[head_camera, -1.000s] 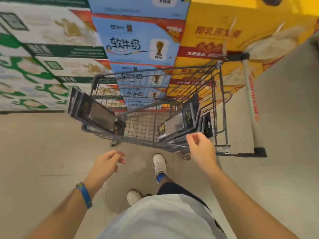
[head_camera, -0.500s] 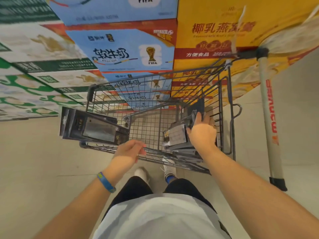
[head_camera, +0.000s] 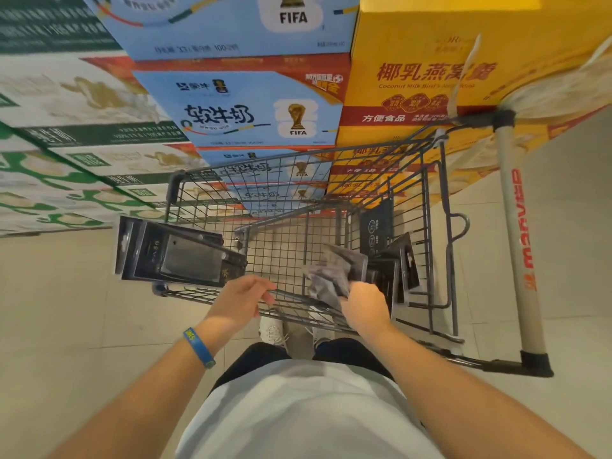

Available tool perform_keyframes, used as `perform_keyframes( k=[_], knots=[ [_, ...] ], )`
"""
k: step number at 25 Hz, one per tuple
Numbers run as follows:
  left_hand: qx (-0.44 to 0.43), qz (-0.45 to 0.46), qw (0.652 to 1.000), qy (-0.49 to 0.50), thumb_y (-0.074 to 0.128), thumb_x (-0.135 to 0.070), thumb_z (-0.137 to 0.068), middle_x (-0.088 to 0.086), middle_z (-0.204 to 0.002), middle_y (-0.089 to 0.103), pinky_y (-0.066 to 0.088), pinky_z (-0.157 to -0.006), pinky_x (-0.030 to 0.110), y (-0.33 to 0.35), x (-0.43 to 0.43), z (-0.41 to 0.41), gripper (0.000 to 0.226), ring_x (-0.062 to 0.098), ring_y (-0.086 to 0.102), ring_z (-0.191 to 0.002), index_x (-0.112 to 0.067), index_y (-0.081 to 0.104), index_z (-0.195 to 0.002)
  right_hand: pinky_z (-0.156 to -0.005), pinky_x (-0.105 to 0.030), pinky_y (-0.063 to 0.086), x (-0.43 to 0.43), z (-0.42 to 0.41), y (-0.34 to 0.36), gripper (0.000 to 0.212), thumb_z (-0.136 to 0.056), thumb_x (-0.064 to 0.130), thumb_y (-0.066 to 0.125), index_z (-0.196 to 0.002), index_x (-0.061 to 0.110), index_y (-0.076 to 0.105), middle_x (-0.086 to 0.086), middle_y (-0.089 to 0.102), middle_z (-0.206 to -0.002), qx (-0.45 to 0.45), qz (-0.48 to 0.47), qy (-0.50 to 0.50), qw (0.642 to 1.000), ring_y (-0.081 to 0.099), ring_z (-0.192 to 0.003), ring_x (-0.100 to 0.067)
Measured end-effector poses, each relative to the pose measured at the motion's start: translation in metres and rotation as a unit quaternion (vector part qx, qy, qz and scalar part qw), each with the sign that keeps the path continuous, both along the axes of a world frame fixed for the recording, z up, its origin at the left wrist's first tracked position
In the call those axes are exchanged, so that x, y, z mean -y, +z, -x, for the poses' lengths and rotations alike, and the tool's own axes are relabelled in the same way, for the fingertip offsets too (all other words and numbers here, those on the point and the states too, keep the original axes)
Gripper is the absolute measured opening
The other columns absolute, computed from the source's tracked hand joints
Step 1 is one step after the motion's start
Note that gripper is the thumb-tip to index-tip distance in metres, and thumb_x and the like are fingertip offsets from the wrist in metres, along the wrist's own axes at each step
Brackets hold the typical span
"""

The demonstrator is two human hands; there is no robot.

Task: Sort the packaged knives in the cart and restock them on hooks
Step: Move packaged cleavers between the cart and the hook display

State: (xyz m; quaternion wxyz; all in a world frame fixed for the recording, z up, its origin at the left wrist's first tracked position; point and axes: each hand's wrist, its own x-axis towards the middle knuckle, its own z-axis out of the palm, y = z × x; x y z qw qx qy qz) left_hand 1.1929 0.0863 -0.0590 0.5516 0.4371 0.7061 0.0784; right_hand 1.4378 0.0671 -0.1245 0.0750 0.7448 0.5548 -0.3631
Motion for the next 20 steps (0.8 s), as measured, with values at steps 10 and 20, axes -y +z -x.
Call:
perform_keyframes(
  k=[10, 20],
  knots=[
    [-0.007, -0.161, 0.954, -0.253, 0.080, -0.067, -0.058, -0.013, -0.159, 0.020, 0.028, -0.115, 0.039, 0.028, -0.059, -0.001, 0.117, 0.012, 0.024, -0.143, -0.046, 0.013, -0.152, -0.061, -0.029, 0.047, -0.107, -0.005, 0.162, 0.019, -0.094, 0.035, 0.066, -0.095, 0.016, 0.069, 0.004, 0.063, -0.077, 0.079, -0.019, 0.415, 0.906, 0.063, -0.075, -0.022],
    [0.221, -0.303, 0.927, -0.014, 0.082, -0.029, -0.078, -0.013, -0.105, 0.074, 0.056, -0.080, 0.018, 0.110, -0.104, -0.015, 0.039, 0.006, 0.069, -0.099, -0.027, 0.064, -0.112, -0.048, -0.027, 0.037, -0.195, 0.017, 0.341, 0.035, -0.073, 0.045, 0.086, -0.060, 0.025, 0.061, 0.013, 0.053, -0.044, -0.056, -0.232, 0.306, 0.922, 0.049, -0.048, -0.006]
  ],
)
